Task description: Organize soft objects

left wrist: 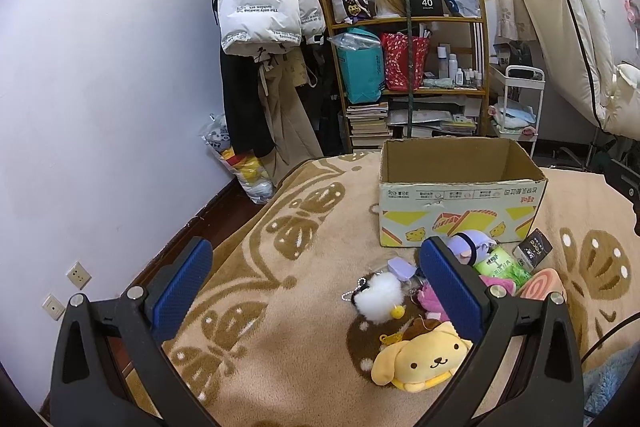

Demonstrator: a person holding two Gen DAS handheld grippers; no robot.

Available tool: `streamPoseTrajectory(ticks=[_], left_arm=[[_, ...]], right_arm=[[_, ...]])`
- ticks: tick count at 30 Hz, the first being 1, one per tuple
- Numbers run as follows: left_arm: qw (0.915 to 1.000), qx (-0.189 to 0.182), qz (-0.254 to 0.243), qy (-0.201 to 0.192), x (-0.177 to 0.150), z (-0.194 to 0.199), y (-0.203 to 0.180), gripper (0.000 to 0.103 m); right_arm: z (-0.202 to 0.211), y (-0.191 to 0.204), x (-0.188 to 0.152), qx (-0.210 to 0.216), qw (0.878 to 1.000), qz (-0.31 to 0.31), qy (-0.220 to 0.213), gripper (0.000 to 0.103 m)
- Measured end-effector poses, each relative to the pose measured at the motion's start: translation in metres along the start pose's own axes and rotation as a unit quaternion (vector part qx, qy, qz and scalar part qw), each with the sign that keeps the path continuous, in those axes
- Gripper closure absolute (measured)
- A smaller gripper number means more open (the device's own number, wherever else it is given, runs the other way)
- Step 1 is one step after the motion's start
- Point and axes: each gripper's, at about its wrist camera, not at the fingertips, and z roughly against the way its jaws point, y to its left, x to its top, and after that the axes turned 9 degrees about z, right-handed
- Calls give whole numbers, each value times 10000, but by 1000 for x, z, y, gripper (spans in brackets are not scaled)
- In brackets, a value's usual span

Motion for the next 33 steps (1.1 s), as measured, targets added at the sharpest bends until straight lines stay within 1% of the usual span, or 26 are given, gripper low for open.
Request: streamPoseTrajectory(ticks=[33], left_arm=[[10000,8,-49,-10,-1,-1,-3,1]], right_arm=[[0,6,3,37,10000,20,39,0]])
